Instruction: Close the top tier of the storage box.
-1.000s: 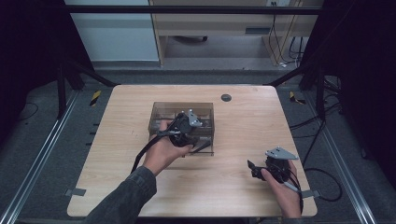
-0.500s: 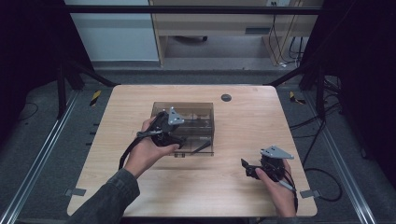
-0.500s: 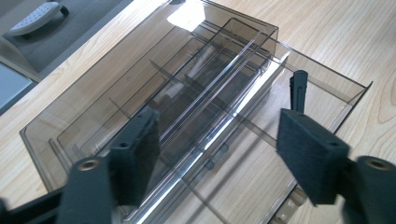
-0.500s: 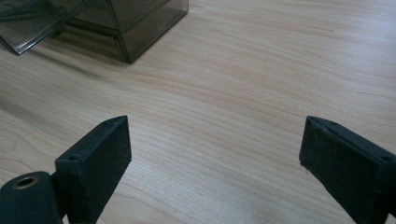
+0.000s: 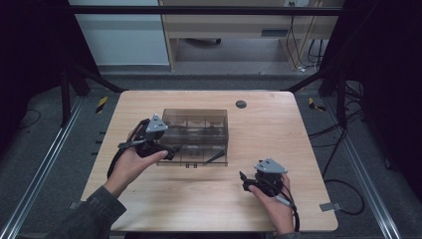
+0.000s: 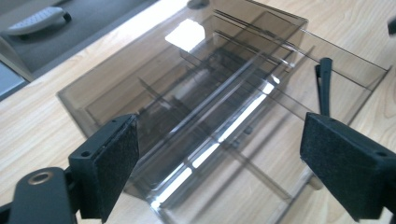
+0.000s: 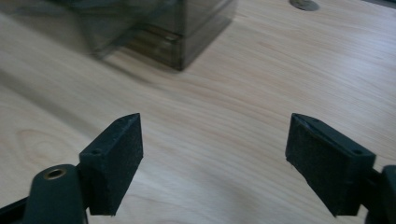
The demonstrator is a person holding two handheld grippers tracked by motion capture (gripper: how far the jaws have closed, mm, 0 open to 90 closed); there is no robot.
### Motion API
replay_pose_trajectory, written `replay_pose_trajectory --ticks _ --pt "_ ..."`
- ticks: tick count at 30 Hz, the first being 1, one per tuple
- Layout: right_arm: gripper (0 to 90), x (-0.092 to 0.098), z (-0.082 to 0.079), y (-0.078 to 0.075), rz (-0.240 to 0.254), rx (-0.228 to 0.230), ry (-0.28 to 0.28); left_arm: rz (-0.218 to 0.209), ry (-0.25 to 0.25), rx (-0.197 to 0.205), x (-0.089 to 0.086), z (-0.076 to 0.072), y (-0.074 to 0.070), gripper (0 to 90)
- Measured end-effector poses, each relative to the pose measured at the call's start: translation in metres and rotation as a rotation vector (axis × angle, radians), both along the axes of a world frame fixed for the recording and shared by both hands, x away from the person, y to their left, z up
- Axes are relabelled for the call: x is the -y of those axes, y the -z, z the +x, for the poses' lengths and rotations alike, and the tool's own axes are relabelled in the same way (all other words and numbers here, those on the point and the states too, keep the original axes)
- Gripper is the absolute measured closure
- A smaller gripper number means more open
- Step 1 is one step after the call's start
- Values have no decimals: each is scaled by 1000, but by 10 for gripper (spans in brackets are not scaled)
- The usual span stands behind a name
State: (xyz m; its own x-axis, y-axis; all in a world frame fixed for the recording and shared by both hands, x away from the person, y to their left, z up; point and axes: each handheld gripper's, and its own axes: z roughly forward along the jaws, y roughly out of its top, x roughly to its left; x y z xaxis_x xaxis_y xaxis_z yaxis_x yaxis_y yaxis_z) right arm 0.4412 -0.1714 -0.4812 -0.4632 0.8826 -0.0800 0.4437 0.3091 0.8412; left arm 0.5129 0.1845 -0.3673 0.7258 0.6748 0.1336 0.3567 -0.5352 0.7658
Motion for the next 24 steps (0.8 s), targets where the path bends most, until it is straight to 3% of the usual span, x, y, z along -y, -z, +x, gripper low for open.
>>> replay_pose_trajectory --ticks 4,6,10,17,20,21,22,24 --pt "258 -18 -10 1 -35 8 -25 -53 -20 -18 -15 13 5 109" --pt "306 -33 -19 1 -77 -4 -53 -68 -9 -34 -19 17 7 82" --pt "356 -44 -25 -4 -92 -10 -92 -51 -5 -14 -22 20 9 70" --pt "455 -53 -32 -8 -72 -18 -143 -67 -7 -6 -24 24 7 68" --pt "517 -55 -36 -7 -76 -31 -172 -30 -24 50 -24 26 1 105" --pt "536 -56 -37 -7 -74 -32 -177 -32 -21 49 -25 28 -2 117" --pt "555 -56 -39 -6 -66 -36 -183 -62 -24 47 -26 29 -2 117" --pt "583 -58 -41 -5 -64 -41 -193 -79 -20 33 -28 32 -5 119"
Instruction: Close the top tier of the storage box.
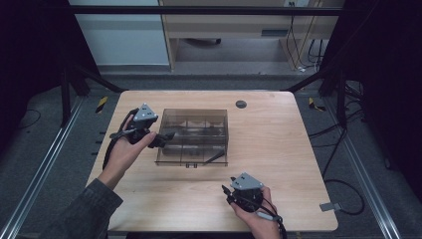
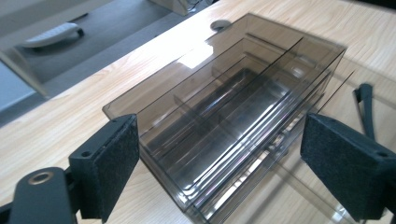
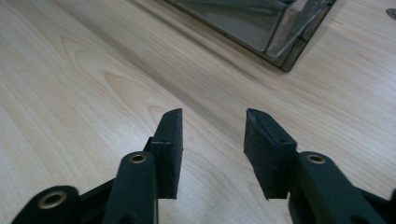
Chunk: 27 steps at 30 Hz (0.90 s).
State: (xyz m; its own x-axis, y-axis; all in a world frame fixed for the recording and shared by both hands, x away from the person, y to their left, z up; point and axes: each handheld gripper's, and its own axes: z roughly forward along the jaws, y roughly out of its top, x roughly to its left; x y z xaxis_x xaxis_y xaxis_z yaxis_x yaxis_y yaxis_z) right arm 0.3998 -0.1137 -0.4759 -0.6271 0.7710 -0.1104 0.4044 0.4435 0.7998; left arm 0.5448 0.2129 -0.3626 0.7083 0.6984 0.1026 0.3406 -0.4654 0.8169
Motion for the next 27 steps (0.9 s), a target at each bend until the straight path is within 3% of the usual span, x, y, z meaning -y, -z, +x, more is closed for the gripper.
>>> replay_pose_trajectory --ticks 3,6,18,22,23,24,27 --pt "595 -3 -3 2 8 6 -13 12 -14 19 -2 2 -1 140" --pt "637 -9 -6 4 31 12 -29 9 5 26 -1 6 1 145" --pt "823 -32 -11 2 95 63 -68 -25 22 5 2 5 -5 168" --pt "856 -36 -10 0 109 68 -83 -14 19 34 1 4 -6 391" --pt "865 -37 -10 0 110 70 -86 -15 18 42 0 4 -7 391" --pt "869 -40 -9 -1 112 71 -97 -28 16 47 -1 4 -7 546" --pt "870 -41 -8 -1 115 72 -100 -40 12 44 -3 5 -7 681"
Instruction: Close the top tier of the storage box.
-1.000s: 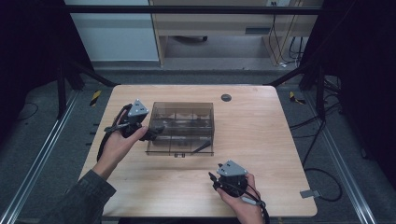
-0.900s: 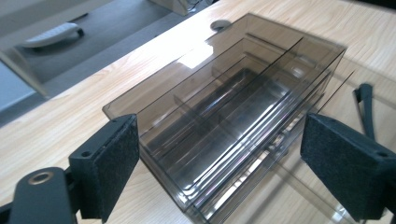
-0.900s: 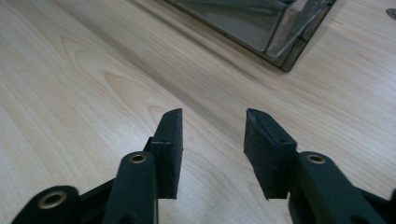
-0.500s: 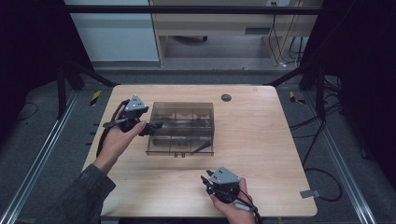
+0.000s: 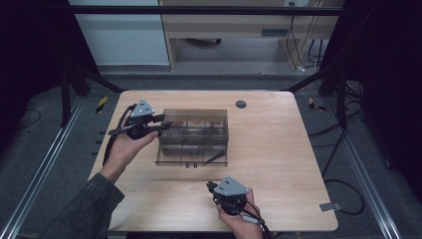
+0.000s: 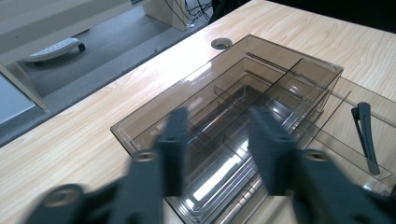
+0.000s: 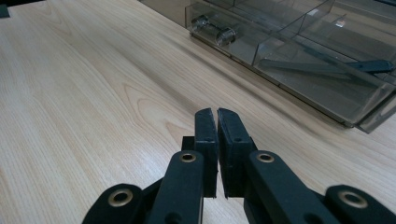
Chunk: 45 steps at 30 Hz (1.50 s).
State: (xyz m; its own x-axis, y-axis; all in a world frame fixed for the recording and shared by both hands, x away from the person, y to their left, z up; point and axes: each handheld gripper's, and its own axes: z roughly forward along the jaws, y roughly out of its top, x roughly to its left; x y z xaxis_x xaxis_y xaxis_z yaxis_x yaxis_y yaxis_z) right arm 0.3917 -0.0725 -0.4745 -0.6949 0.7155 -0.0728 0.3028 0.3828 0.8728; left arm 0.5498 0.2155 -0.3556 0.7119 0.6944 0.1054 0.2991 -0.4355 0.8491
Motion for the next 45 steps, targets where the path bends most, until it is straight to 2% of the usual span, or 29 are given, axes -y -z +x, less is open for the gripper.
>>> replay_pose_trajectory --ticks 1,3,5,7,10,19,23,25,33,39,45 --pt "870 -1 1 0 4 1 1 -8 -9 0 -1 1 1 681" --pt "876 -2 1 0 11 6 -1 -9 -4 9 -1 4 3 752" --pt "899 -3 2 -1 22 12 -5 -10 4 -7 -1 7 9 827" --pt "900 -3 2 -2 24 21 -8 -10 22 0 0 10 12 861" --pt "900 -3 2 -3 27 32 -6 -14 10 -13 1 10 15 887" --pt "900 -4 6 -4 54 62 10 -3 -9 -48 7 14 29 894" --pt "900 -5 9 -4 65 70 18 5 -18 -44 6 14 34 894" --pt "900 -5 12 -3 78 88 21 17 -18 -52 5 14 38 892" --pt "900 -13 26 0 111 115 27 4 -31 -56 4 14 49 890" --pt "900 -18 34 3 134 126 27 18 -30 -56 5 15 53 890" --pt "900 -19 37 4 146 131 18 11 -34 -53 5 16 54 890"
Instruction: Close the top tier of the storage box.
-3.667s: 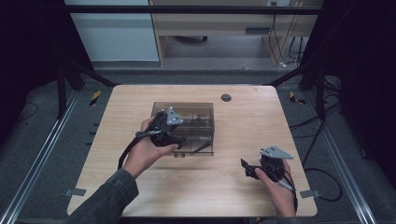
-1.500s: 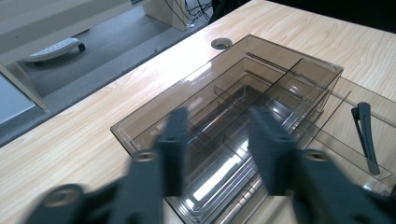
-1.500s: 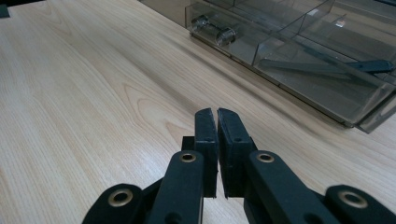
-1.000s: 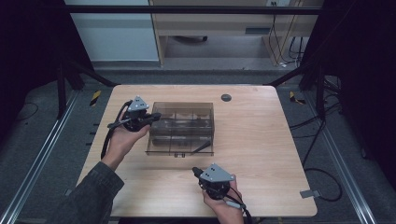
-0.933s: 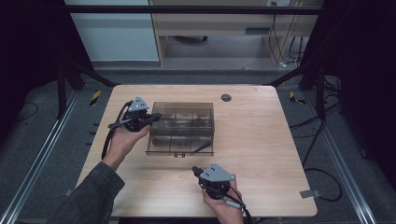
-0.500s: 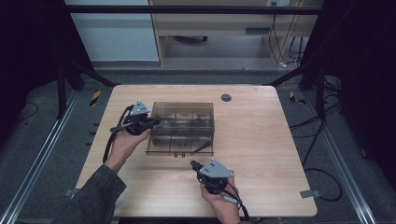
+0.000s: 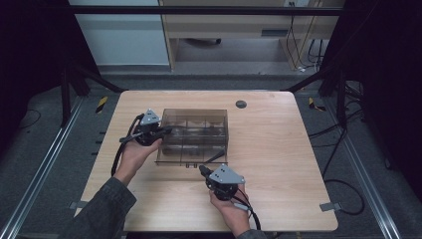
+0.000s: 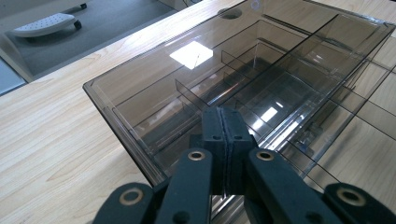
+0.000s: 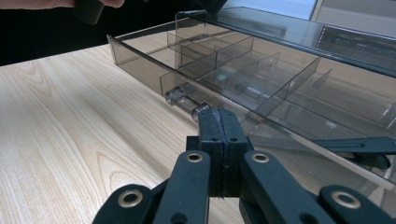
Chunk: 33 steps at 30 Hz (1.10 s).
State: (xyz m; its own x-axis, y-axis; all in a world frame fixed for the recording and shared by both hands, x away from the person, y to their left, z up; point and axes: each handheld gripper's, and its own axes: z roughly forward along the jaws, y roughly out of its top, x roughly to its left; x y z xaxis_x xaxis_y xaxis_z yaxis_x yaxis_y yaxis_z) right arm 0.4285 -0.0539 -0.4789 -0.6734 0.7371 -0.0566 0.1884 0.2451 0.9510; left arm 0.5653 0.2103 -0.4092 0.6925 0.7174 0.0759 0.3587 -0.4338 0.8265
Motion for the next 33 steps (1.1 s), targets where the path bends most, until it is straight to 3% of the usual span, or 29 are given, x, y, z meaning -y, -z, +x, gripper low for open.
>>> replay_pose_trajectory --ticks 33 --pt "900 -3 7 6 3 -7 -5 -26 -2 1 -3 0 4 892"
